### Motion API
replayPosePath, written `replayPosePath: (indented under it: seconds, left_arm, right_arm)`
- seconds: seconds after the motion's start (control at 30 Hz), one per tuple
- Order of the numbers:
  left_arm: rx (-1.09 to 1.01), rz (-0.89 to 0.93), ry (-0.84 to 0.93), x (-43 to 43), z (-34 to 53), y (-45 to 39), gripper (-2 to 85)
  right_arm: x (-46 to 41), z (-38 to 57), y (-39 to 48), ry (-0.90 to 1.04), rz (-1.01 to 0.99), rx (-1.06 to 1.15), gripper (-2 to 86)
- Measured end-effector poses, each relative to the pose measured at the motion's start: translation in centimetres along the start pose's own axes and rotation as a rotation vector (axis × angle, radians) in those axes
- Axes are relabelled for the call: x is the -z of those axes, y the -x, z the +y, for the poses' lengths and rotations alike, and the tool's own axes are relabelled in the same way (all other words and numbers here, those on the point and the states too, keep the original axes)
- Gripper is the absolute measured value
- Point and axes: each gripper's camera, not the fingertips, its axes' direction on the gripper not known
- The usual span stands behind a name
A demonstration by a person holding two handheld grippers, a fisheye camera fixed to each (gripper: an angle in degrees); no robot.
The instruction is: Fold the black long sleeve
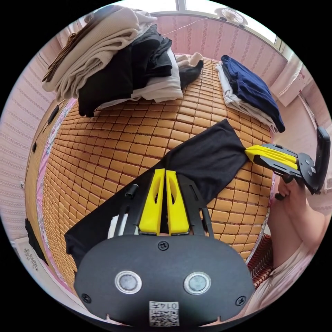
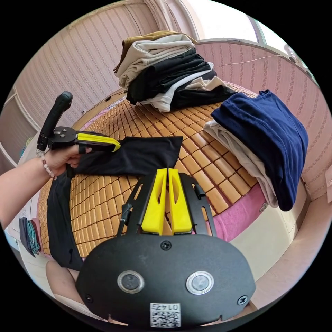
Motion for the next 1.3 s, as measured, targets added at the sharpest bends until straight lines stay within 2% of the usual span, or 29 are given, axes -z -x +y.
replayPosePath:
  seconds: [0.2,0.43,0.5,0.57,0.63,0.7,0.77,0.8,0.87,0.97,1.1,1.3]
  left_arm:
    - [0.092,0.010,-0.093,3.4,3.8,1.5,-1.0]
    - [0.303,0.026,-0.318,11.7,15.7,6.1,-0.9]
    - [0.380,0.018,-0.421,15.0,20.5,7.6,-0.9]
    - [0.493,-0.029,-0.572,20.3,28.7,9.1,-0.7]
    - [0.568,-0.065,-0.642,23.6,35.9,9.3,-0.3]
    - [0.651,-0.080,-0.634,25.1,43.4,9.2,1.0]
    - [0.798,-0.101,-0.564,25.0,53.9,8.1,3.5]
    - [0.833,-0.110,-0.532,24.7,56.4,7.8,4.0]
    - [0.977,-0.126,-0.395,23.6,65.3,6.3,4.3]
    - [1.085,-0.094,-0.350,22.7,72.6,4.2,4.2]
    - [1.096,-0.066,-0.284,20.5,74.9,3.6,4.1]
    - [1.018,0.036,-0.206,15.0,71.8,7.4,6.0]
  right_arm:
    - [0.8,-0.1,0.7,-0.054,-0.092,0.022,0.2]
    - [4.4,-0.1,6.9,-0.202,-0.291,0.269,0.2]
    - [6.8,-0.9,9.4,-0.268,-0.388,0.313,0.2]
    - [10.6,-2.6,14.4,-0.366,-0.590,0.402,0.4]
    - [13.4,-3.3,19.7,-0.403,-0.773,0.536,0.7]
    - [14.9,-2.6,26.1,-0.344,-0.917,0.726,1.3]
    - [13.6,0.9,34.8,-0.080,-1.054,1.013,3.0]
    - [12.8,2.3,36.7,-0.009,-1.062,1.065,3.6]
    - [9.2,9.0,42.1,0.256,-0.996,1.280,5.6]
    - [6.1,15.5,44.6,0.418,-0.820,1.390,5.6]
    - [4.4,18.2,45.7,0.469,-0.726,1.372,5.2]
    - [1.8,19.8,52.5,0.404,-0.556,1.383,7.9]
